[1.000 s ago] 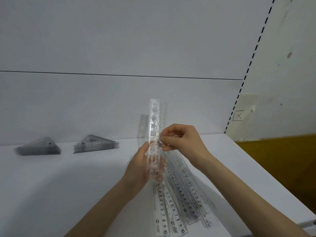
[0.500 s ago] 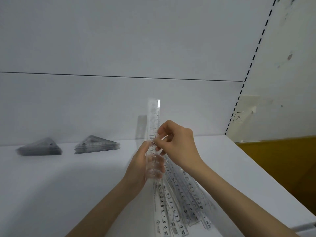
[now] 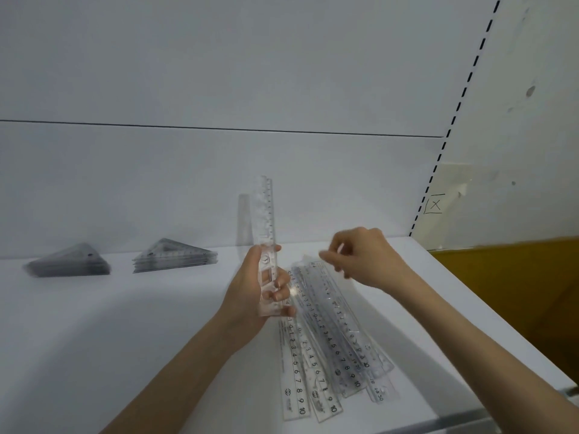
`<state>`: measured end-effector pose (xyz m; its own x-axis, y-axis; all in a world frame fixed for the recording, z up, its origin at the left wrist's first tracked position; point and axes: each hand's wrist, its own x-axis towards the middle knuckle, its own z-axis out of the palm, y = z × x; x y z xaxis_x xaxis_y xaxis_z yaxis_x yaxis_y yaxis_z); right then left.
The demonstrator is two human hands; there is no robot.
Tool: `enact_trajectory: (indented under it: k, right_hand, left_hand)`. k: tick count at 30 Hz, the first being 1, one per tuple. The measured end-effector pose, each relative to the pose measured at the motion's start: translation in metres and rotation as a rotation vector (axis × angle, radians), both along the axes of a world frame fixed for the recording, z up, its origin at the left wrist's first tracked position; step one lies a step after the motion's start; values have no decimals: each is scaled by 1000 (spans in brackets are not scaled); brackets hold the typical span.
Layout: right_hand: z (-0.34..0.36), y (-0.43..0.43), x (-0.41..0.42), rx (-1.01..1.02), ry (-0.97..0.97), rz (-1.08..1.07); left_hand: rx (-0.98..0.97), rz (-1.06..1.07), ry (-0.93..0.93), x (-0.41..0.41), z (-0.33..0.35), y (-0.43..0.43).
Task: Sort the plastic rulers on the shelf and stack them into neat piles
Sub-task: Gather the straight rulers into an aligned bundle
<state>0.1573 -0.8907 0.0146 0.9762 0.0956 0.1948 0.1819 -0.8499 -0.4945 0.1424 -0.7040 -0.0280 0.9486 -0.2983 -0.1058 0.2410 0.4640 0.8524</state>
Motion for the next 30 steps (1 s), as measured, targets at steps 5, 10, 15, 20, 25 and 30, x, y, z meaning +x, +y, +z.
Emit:
enact_trajectory:
  k: [5,10,15,20,25,30]
  right_hand:
    - [-27,-30,-13,-291,481,34]
    - [-34,-38,-21,-14,532,26]
    - [-29,-51,-22,221,596,-26]
    - [-11,-65,-26,351,581,-63]
    - [-2,-52,-36,750,537,86]
    - [-9,-30,-35,1000,426,264]
  left_hand:
    - [19,-6,-72,-1,-6,0]
    - [150,-18,-151,-2,-9,-1]
    - [232,-39,-145,-4,-7,1]
    - [185,-34,-94,-3,-7,2]
    - [168,-44,-63,-1,-5,-1]
    - [140,-83,-76,-4,-4,-2]
